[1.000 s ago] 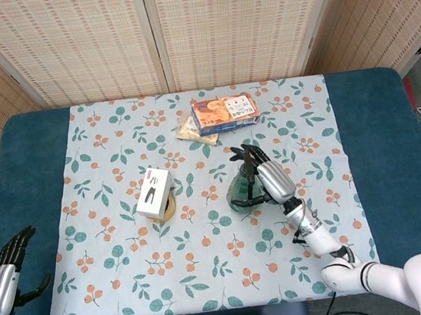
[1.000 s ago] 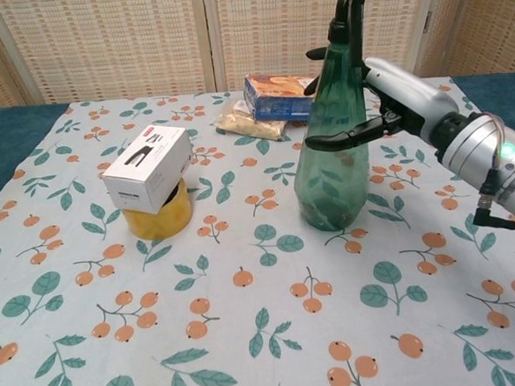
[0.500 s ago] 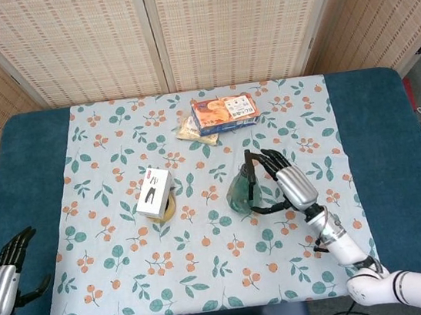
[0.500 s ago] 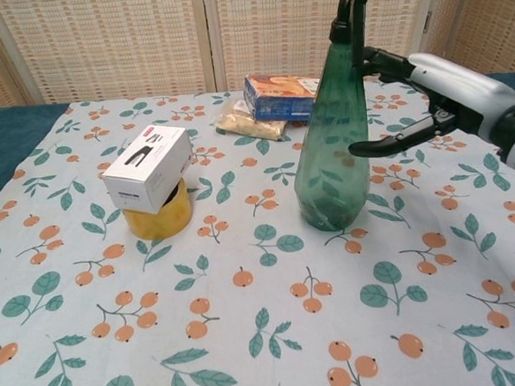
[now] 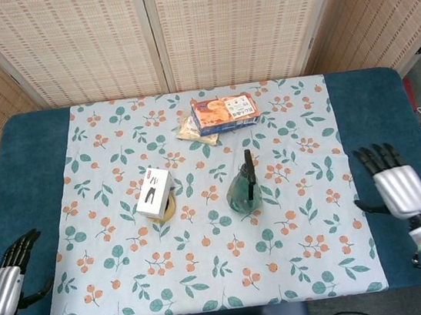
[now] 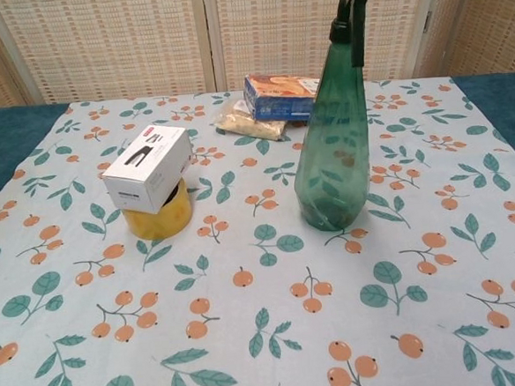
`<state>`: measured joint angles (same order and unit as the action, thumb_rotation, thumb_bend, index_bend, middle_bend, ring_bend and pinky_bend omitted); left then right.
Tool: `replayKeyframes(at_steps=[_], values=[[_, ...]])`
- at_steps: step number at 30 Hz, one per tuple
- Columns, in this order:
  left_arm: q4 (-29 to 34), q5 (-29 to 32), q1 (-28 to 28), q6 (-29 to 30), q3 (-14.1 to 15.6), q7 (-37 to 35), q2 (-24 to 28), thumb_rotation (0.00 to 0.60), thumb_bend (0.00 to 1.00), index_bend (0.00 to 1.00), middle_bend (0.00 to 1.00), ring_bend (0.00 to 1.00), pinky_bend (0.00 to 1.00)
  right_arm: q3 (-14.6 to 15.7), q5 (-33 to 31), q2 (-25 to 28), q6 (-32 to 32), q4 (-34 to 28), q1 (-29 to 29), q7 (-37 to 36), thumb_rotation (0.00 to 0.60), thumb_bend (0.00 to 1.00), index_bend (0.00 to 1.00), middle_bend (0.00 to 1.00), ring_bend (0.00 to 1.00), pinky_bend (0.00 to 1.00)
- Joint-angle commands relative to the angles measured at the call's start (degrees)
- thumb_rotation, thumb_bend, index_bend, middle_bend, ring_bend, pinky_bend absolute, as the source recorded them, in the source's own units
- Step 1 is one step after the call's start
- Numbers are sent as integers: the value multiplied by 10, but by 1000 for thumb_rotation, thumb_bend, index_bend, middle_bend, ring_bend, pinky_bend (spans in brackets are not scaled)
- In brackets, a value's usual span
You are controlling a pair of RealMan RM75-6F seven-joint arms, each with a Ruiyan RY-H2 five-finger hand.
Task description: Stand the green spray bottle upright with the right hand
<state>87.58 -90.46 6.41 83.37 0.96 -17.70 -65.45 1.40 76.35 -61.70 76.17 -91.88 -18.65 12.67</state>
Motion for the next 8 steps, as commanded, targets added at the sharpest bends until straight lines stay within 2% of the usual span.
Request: replayKeyframes(at_steps=[1, 8], values=[[1, -4, 1, 0, 2, 5, 0, 600, 283, 49, 23, 0, 79, 8, -44, -2, 14, 38, 46, -23, 600, 155, 0, 60, 0, 0], [-2, 0, 4, -6, 1, 3, -1, 600, 282, 53, 24, 0, 79, -5, -21, -35, 18, 90, 59, -69, 600, 155, 0, 61, 0, 0]])
